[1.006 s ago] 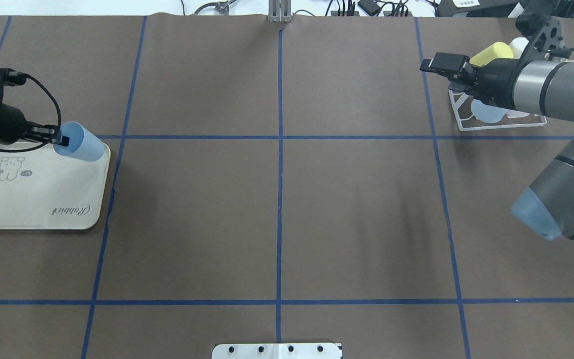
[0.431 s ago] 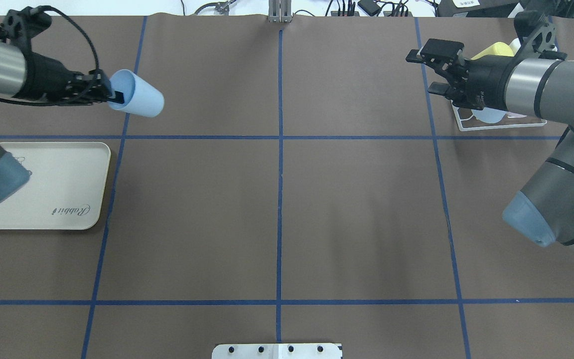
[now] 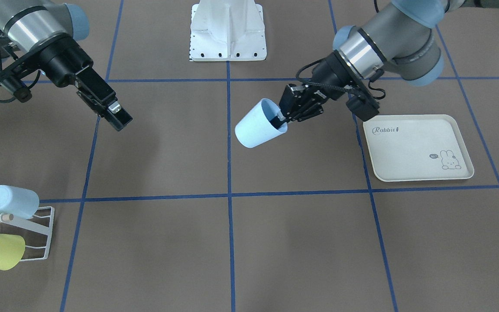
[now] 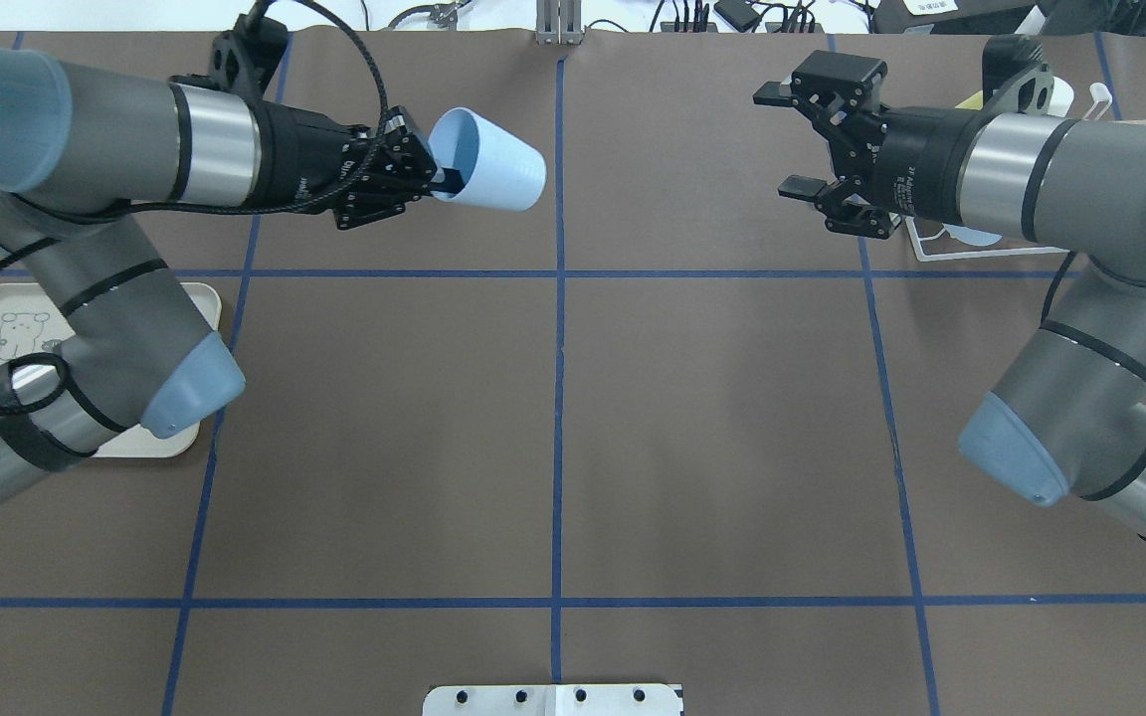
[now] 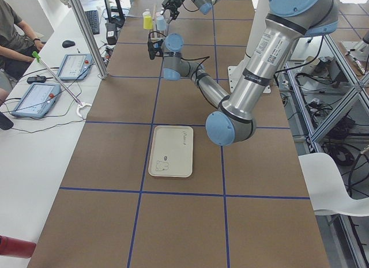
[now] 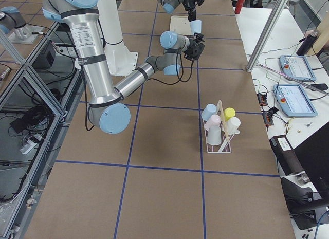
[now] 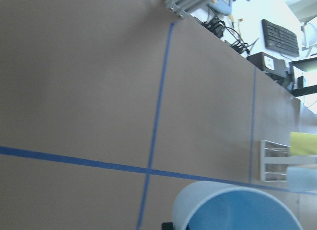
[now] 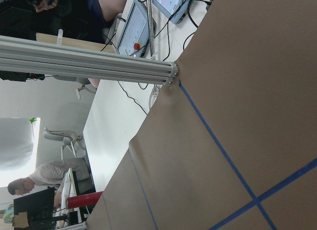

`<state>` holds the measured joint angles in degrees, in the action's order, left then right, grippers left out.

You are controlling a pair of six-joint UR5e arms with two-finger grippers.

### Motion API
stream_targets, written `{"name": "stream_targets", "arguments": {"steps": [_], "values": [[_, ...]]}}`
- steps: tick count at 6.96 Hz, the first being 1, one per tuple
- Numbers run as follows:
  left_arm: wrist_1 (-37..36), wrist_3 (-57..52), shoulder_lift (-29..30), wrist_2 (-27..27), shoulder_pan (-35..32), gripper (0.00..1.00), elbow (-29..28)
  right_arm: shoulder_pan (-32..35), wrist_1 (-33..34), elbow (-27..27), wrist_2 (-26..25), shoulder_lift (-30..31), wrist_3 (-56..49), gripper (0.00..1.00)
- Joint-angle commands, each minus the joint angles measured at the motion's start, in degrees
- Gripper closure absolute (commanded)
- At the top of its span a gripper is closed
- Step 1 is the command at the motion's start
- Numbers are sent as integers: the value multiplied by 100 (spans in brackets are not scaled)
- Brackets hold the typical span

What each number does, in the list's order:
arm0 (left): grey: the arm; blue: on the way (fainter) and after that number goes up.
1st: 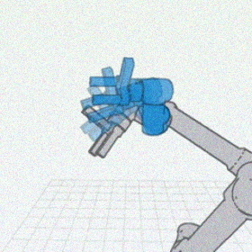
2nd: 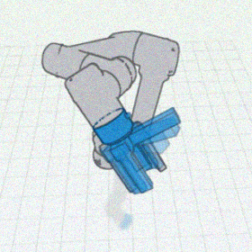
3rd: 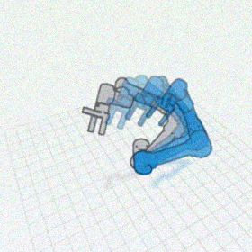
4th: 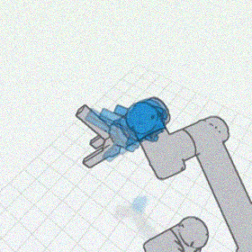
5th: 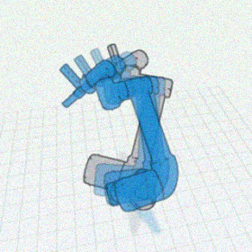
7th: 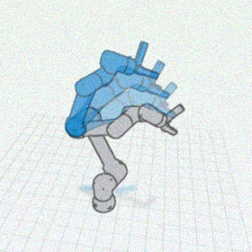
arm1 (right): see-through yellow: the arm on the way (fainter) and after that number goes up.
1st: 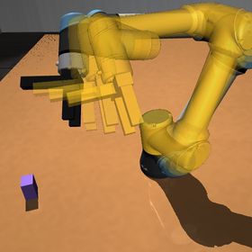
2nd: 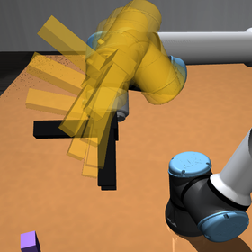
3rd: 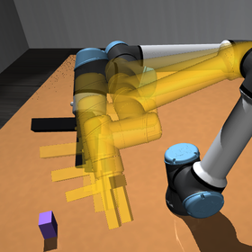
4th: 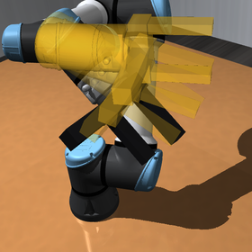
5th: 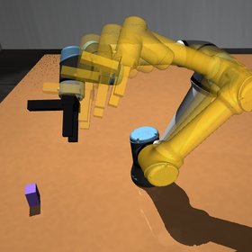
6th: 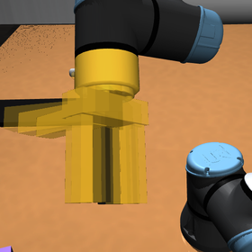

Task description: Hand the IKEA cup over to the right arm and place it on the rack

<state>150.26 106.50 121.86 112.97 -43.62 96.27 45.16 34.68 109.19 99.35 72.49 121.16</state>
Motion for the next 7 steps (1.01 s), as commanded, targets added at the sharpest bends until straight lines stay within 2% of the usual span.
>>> {"name": "stream_targets", "arguments": {"steps": [1,2,4,5,7], "values": [[1908,1306,172,-1151,537,100,-483,-392,-5,15,-423,-427,1177,1],[2293,1520,363,-1303,626,100,-748,-446,-5,23,-442,-585,1556,1],[2314,1540,497,-1313,644,100,-803,-491,-118,6,-443,-753,1875,1],[2314,1549,523,-1313,644,100,-794,-491,-502,-55,-451,-702,1920,2],[2445,1688,585,-1313,644,100,-812,-482,-611,-82,-495,-666,2287,2]]}}
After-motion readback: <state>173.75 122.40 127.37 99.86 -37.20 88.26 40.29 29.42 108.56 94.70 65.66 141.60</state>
